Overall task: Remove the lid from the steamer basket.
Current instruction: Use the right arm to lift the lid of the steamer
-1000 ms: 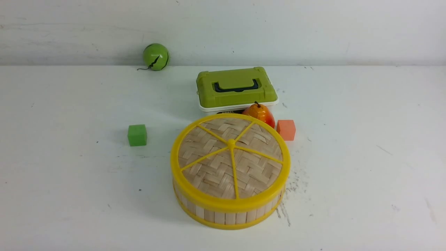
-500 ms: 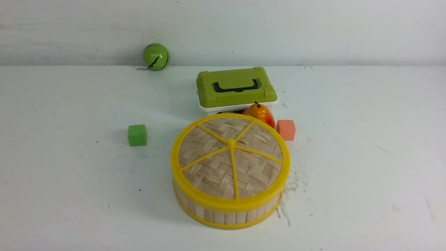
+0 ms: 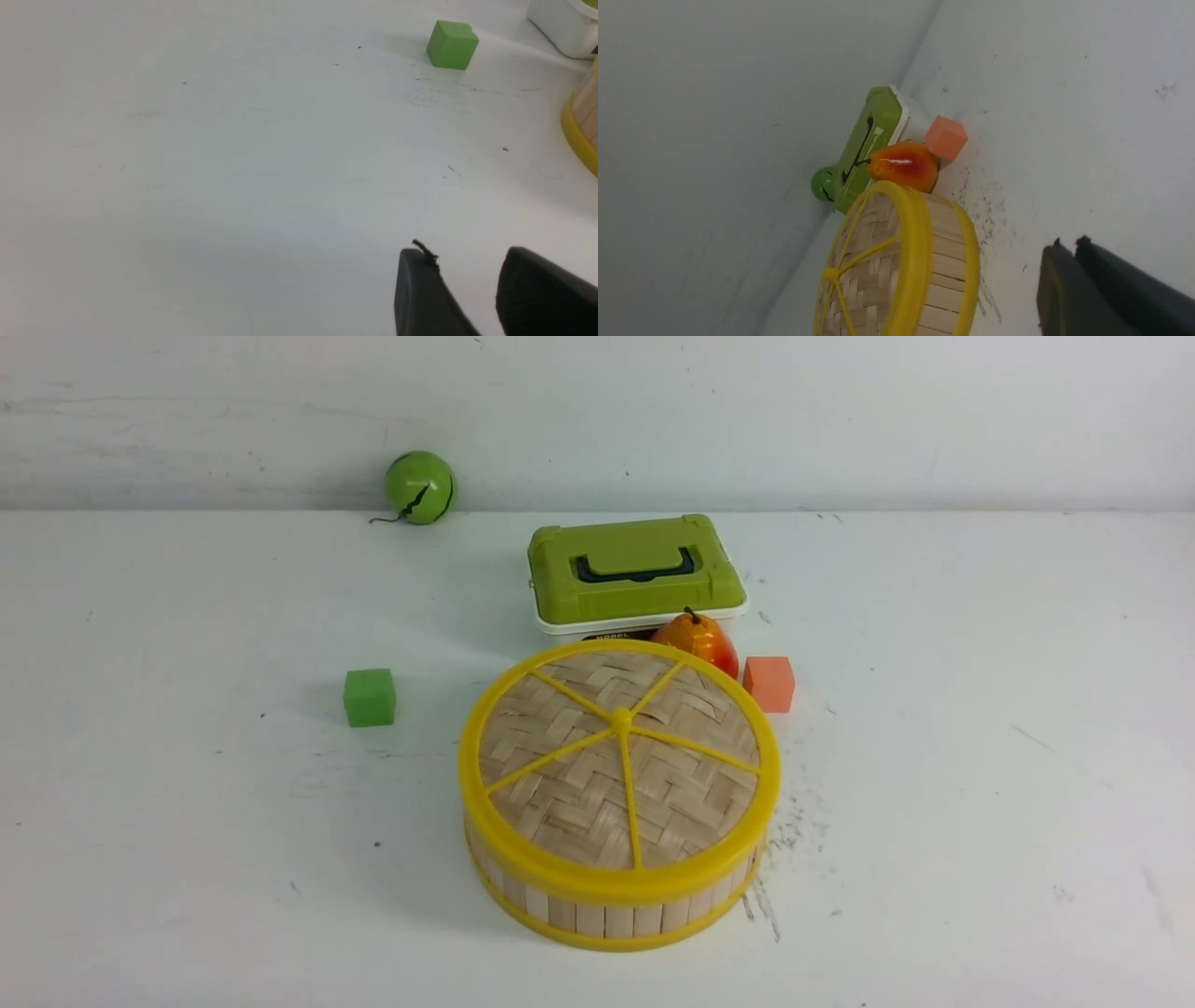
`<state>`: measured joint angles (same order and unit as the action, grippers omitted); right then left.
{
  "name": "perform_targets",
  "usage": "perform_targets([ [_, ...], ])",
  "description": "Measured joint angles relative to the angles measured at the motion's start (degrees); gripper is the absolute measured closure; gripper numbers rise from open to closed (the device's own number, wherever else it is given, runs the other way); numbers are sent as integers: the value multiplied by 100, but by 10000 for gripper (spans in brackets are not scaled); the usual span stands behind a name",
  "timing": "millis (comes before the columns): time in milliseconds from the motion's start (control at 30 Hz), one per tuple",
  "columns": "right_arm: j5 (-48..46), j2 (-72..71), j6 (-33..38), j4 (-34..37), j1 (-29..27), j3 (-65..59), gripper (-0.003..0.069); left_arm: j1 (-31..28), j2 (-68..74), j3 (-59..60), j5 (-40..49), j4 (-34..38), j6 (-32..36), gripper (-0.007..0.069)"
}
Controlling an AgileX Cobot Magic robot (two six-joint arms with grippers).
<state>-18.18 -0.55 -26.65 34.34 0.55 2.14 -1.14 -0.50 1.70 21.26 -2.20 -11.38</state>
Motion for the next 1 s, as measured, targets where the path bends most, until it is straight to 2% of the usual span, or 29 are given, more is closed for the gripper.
perform_targets([
  [67, -130, 19, 449, 0, 0, 276, 620, 0, 0, 0, 0, 0, 0, 385],
  [100, -299, 116, 936, -12, 0, 615, 620, 0, 0, 0, 0, 0, 0, 385],
  [133, -667, 424, 1742, -57, 0, 1172, 623, 0, 0, 0, 0, 0, 0, 385],
  [167, -980, 759, 2243, -125, 0, 1610, 632, 0, 0, 0, 0, 0, 0, 385],
  [333, -2862, 2934, 4185, -352, 0, 3808, 680, 0, 0, 0, 0, 0, 0, 385],
  [467, -4224, 4527, 5163, -377, 16, 5233, 674, 0, 0, 0, 0, 0, 0, 385],
  [533, -4425, 4845, 5290, -394, 68, 5498, 671, 0, 0, 0, 0, 0, 0, 385],
  [633, -4647, 5634, 5462, -491, 478, 6084, 669, 0, 0, 0, 0, 0, 0, 385],
  [767, -4661, 6751, 5382, -1326, 1670, 6863, 667, 0, 0, 0, 0, 0, 0, 385],
  [900, -4699, 7872, 4508, -2497, 2588, 7693, 662, 0, 0, 0, 0, 0, 0, 385],
  [1000, -4762, 8598, 4061, -2890, 2894, 8235, 645, 0, 0, 0, 0, 0, 0, 385],
])
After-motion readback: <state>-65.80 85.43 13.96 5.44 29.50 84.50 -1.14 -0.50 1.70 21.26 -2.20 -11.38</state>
